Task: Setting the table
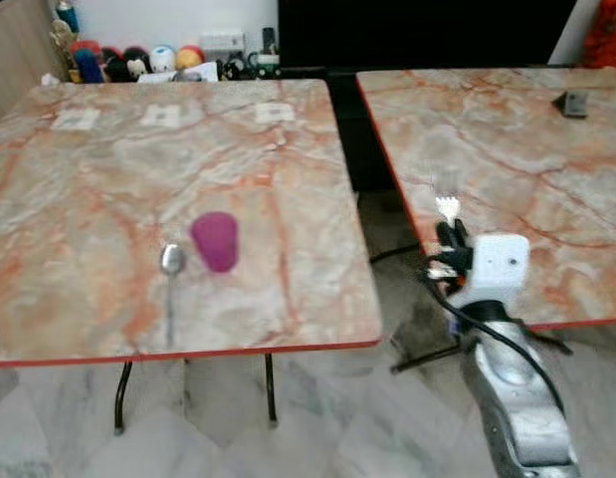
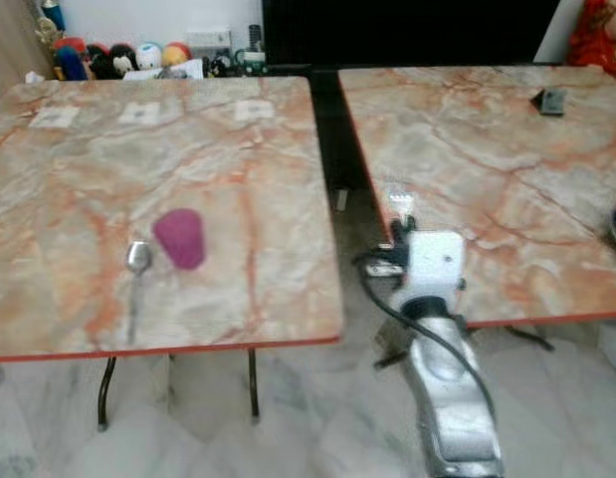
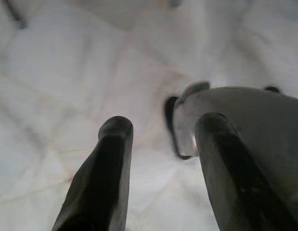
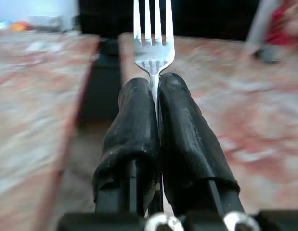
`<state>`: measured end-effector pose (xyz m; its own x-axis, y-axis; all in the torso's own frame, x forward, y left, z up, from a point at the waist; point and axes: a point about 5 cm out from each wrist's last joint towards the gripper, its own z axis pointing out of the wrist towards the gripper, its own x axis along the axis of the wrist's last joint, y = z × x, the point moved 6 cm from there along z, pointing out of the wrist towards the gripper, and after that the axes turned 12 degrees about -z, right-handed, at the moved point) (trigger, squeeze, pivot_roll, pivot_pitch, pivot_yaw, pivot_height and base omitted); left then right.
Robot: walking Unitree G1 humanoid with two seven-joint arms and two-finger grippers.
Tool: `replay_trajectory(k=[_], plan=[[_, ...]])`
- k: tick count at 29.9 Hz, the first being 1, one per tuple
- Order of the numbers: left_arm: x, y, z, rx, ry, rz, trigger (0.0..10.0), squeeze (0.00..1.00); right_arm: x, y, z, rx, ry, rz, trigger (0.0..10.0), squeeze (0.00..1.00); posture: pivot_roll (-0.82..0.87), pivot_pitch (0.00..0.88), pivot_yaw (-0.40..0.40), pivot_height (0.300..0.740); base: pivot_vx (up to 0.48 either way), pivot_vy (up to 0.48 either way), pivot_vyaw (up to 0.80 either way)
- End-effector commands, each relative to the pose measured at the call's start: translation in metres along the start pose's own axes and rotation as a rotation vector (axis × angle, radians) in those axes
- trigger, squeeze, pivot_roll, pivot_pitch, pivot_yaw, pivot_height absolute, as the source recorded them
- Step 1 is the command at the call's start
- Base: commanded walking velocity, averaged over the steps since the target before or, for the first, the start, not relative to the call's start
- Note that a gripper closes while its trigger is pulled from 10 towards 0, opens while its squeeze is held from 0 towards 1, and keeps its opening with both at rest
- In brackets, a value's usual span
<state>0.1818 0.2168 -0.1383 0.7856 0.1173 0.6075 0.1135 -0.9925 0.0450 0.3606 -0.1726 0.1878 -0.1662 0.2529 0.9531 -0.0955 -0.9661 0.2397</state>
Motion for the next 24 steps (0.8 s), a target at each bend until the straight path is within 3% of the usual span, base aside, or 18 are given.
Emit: replay_trajectory(k=[1,11,16,24], plan=[[-0.0124,-0.0021,-0.0031,-0.003,-0.038,0.009,10.0,0.0,0.006,-0.0069,0.0003,0.014,0.019,0.008,10.0,0.0,-0.05,0.151,-0.022,0.74,0.0,-0.45,0.0],[-0.0137,-0.0016,-0.0034,-0.005,-0.041,0.008,10.0,0.0,0.0071,-0.0088,0.0014,0.021,0.023,-0.014,10.0,0.0,-0.05,0.149,-0.022,0.74,0.0,-0.446,0.0],[-0.0148,-0.0027,-0.004,-0.002,-0.043,0.009,10.0,0.0,0.0067,-0.0117,0.0007,0.025,0.023,-0.016,10.0,0.0,-0.04,0.152,-0.018,0.74,0.0,-0.445,0.72],[-0.0181,-0.0045,-0.0052,0.0,-0.051,0.014,10.0,0.0,0.0033,-0.0057,0.0003,-0.009,0.01,0.002,10.0,0.0,-0.04,0.152,-0.013,0.74,0.0,-0.446,0.0]])
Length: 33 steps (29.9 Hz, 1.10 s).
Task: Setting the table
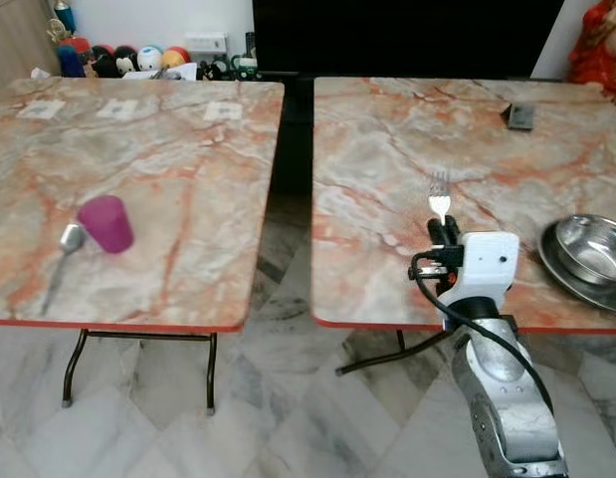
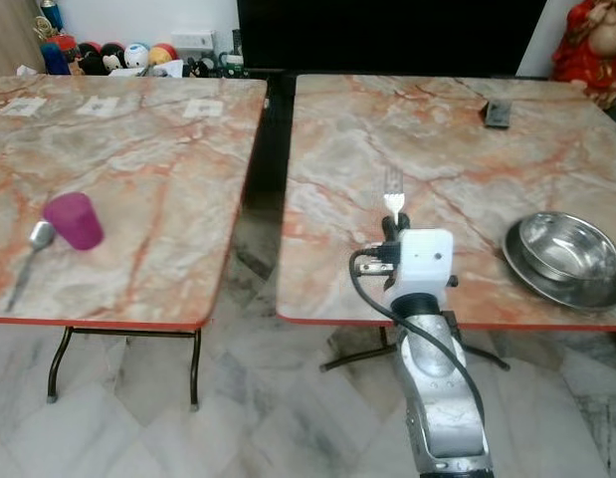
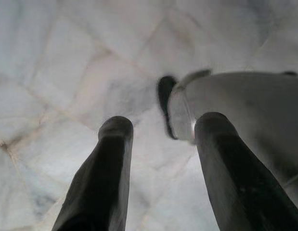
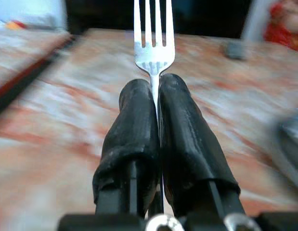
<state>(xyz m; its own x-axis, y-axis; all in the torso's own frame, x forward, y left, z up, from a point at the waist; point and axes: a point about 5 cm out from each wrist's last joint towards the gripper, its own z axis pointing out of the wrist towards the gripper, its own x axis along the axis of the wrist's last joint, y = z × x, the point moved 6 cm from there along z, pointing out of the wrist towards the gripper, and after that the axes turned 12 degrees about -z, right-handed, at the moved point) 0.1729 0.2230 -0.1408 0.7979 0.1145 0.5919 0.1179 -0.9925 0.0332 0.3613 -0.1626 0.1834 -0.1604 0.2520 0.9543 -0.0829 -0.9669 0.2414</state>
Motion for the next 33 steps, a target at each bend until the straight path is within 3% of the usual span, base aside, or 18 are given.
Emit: replay_trajectory(k=[1,22,33], plan=[[-0.01,0.003,-0.002,-0.012,-0.032,0.012,10.0,0.0,0.005,0.007,0.001,-0.029,0.016,0.008,10.0,0.0,-0.04,0.152,-0.012,0.74,0.0,-0.446,0.0],[-0.006,0.006,0.0,-0.021,-0.027,0.025,10.0,0.0,0.001,0.017,0.002,-0.072,0.003,-0.004,10.0,0.0,-0.05,0.127,-0.008,0.74,0.0,-0.446,0.0],[-0.003,0.012,0.002,-0.029,-0.019,0.008,10.0,0.0,0.0,0.025,0.004,-0.103,-0.002,-0.005,10.0,0.0,-0.05,0.131,-0.012,0.74,0.0,-0.045,0.0]])
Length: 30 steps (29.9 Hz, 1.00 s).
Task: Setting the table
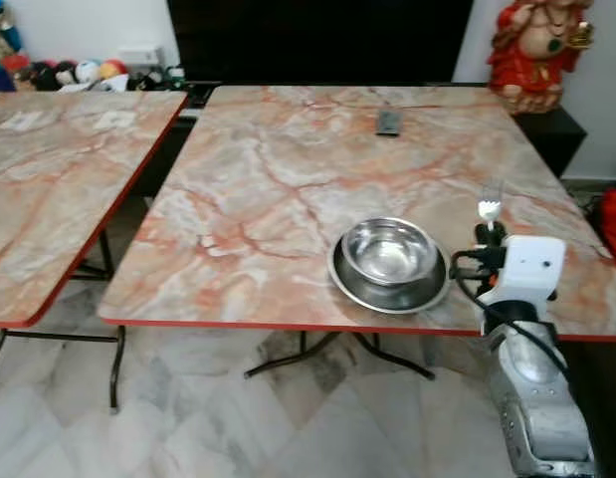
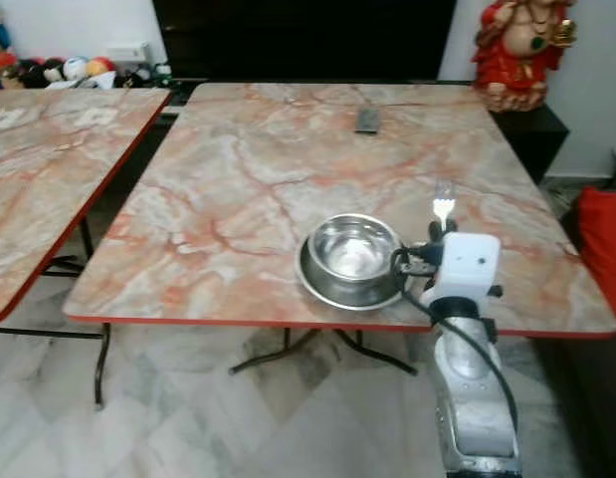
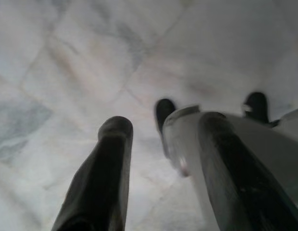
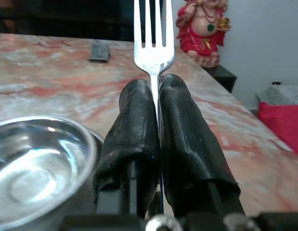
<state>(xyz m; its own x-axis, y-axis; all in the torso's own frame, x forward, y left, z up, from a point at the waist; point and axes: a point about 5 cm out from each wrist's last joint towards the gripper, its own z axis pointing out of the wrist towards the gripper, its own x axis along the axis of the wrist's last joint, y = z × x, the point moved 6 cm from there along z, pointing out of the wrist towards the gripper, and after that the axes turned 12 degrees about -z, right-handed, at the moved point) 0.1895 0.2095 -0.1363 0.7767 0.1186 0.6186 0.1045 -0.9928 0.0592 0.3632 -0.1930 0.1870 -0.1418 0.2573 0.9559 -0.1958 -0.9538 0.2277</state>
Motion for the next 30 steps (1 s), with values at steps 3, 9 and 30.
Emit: replay_trajectory(k=[3,9,30], plan=[[-0.019,-0.004,-0.005,0.004,-0.056,0.001,10.0,0.0,0.004,-0.005,0.0,0.006,0.012,0.007,10.0,0.0,-0.05,0.133,-0.012,0.74,0.0,0.0,0.0],[-0.021,-0.007,-0.006,0.014,-0.061,-0.025,10.0,0.0,0.003,-0.003,0.001,-0.007,0.005,0.013,10.0,0.0,-0.05,0.136,-0.012,0.74,0.0,0.201,0.0],[-0.03,-0.023,-0.013,0.031,-0.076,-0.016,10.0,0.0,0.005,-0.008,0.003,-0.008,0.006,0.021,10.0,0.0,-0.04,0.142,-0.012,0.74,0.0,0.119,-0.24]])
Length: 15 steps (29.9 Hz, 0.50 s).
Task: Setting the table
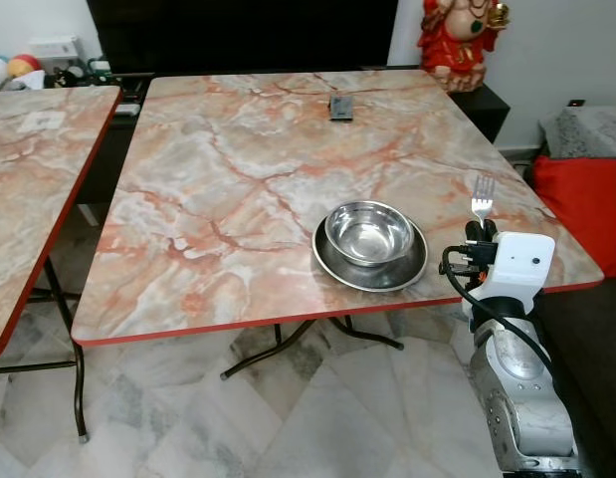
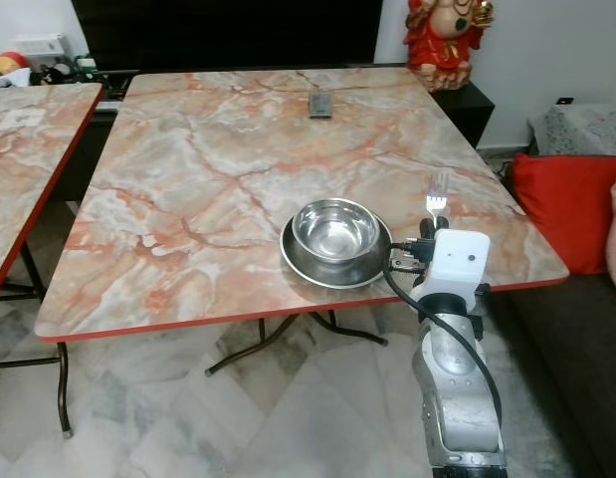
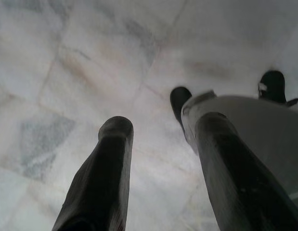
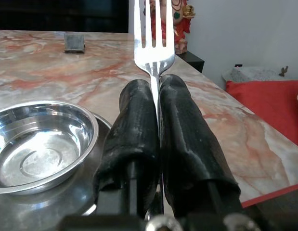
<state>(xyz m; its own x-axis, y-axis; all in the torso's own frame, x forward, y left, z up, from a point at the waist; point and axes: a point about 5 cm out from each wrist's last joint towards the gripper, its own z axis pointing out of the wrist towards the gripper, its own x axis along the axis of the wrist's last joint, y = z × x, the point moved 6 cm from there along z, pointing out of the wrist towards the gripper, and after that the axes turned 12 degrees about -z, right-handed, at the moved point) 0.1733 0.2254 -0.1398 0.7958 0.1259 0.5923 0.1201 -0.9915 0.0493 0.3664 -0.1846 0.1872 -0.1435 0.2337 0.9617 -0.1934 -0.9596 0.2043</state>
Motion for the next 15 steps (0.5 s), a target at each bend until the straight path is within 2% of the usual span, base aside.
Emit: replay_trajectory(k=[1,9,15], plan=[[-0.017,-0.005,-0.005,0.012,-0.043,-0.01,10.0,0.0,0.002,0.001,0.001,-0.006,0.009,-0.004,10.0,0.0,-0.04,0.142,-0.013,0.74,0.0,0.0,0.0],[-0.014,0.005,-0.002,0.002,-0.039,-0.008,10.0,0.0,0.003,0.0,0.002,-0.003,0.01,-0.004,10.0,0.0,-0.05,0.144,-0.014,0.74,0.0,0.0,0.0],[-0.012,0.007,0.0,-0.001,-0.038,-0.01,10.0,0.0,0.003,0.0,0.002,-0.003,0.011,-0.004,10.0,0.0,-0.04,0.145,-0.014,0.74,0.32,0.0,0.0]])
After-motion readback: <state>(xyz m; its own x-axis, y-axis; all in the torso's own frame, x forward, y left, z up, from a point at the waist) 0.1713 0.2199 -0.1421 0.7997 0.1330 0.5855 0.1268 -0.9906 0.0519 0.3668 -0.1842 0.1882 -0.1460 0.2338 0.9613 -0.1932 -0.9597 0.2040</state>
